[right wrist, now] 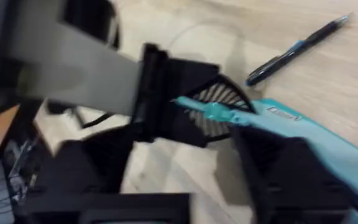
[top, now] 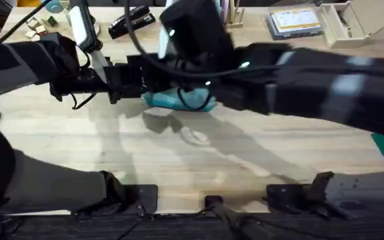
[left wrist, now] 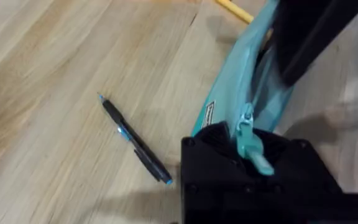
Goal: Unzip the bag, pick up the pens from the table one at a time and place them inside, then zip the bag closed.
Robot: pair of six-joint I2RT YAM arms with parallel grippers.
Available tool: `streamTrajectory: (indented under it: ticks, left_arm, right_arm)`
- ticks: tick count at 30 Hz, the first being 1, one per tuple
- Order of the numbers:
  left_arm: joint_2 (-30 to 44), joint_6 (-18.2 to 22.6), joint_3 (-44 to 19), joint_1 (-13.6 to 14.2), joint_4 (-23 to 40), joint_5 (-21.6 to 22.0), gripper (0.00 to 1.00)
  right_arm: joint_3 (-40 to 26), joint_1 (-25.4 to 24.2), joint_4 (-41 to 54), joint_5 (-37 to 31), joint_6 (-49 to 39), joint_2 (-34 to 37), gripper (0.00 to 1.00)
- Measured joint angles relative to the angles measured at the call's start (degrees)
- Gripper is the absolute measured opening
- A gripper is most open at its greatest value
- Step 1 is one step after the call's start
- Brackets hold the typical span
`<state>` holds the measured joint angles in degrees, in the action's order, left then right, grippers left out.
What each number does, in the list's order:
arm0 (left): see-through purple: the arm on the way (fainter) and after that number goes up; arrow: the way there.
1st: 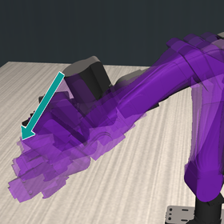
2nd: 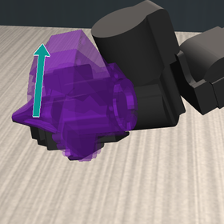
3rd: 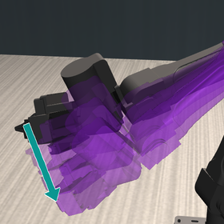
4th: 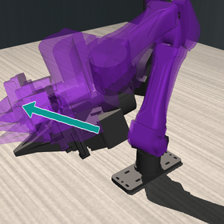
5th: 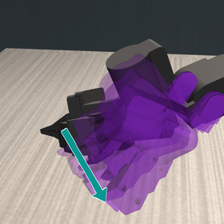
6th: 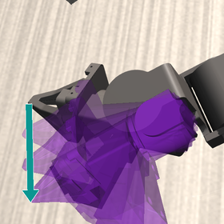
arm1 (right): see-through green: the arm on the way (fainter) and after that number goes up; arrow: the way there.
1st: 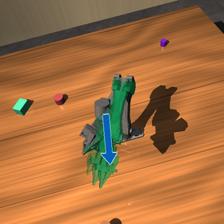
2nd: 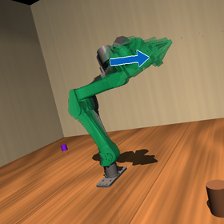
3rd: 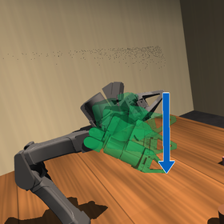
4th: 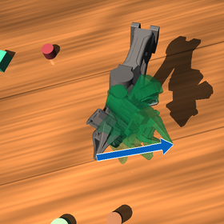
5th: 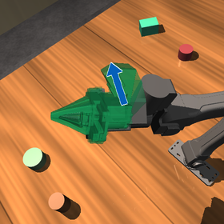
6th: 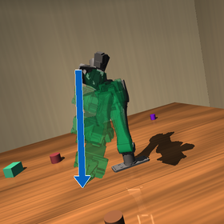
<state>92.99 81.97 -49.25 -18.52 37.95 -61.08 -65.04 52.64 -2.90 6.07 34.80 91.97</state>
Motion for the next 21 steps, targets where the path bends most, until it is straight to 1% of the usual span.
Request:
streamTrajectory:
  ticks: [1,6,9,10,11,12,14,16,17,18,19,21]
  left_arm:
    - [0.02,0.00,0.00,0.00,-0.04,0.00,0.042]
    - [0.02,0.00,0.00,0.00,-0.04,0.00,0.042]
    - [0.02,0.00,0.00,0.02,-0.04,0.00,0.045]
    - [0.02,0.06,0.00,0.00,-0.04,0.00,0.074]
    - [0.02,0.09,0.00,0.00,-0.10,-0.05,0.156]
    - [0.02,0.19,0.00,0.02,-0.10,-0.23,0.282]
    - [0.02,0.13,0.00,0.05,-0.07,-0.44,0.596]
    - [0.02,0.15,0.00,0.07,-0.09,-0.50,0.807]
    - [0.02,0.09,0.00,0.07,-0.04,-0.53,0.883]
    - [0.02,0.13,0.00,0.07,-0.07,-0.62,0.926]
    - [0.00,0.15,0.00,0.07,-0.08,-0.65,0.961]
    - [0.02,0.11,0.00,0.07,-0.07,-0.66,0.990]
  right_arm:
    - [-0.57,-1.76,6.31,1.08,-1.66,-5.42,0.996]
    - [-0.59,-5.47,14.98,1.29,-2.50,-10.61,0.997]
    - [-0.59,-6.87,19.16,1.24,-4.58,-13.54,0.997]
    - [-0.59,-7.14,20.50,1.22,-5.52,-14.64,0.997]
    - [-0.59,-7.32,21.51,1.22,-6.43,-15.54,0.997]
    - [-0.59,-7.44,22.52,1.07,-7.40,-16.52,0.997]
    - [-0.59,-7.56,24.57,0.78,-9.46,-18.59,0.997]
    - [-0.59,-7.56,26.07,0.64,-11.10,-20.33,0.997]
    - [-0.59,-7.56,26.80,0.61,-11.68,-21.18,0.997]
    - [-0.59,-7.56,27.25,0.61,-12.17,-21.85,0.997]
    - [-0.59,-7.56,27.55,0.60,-12.57,-22.55,0.997]
    - [-0.59,-7.56,27.78,0.59,-13.06,-23.60,0.997]
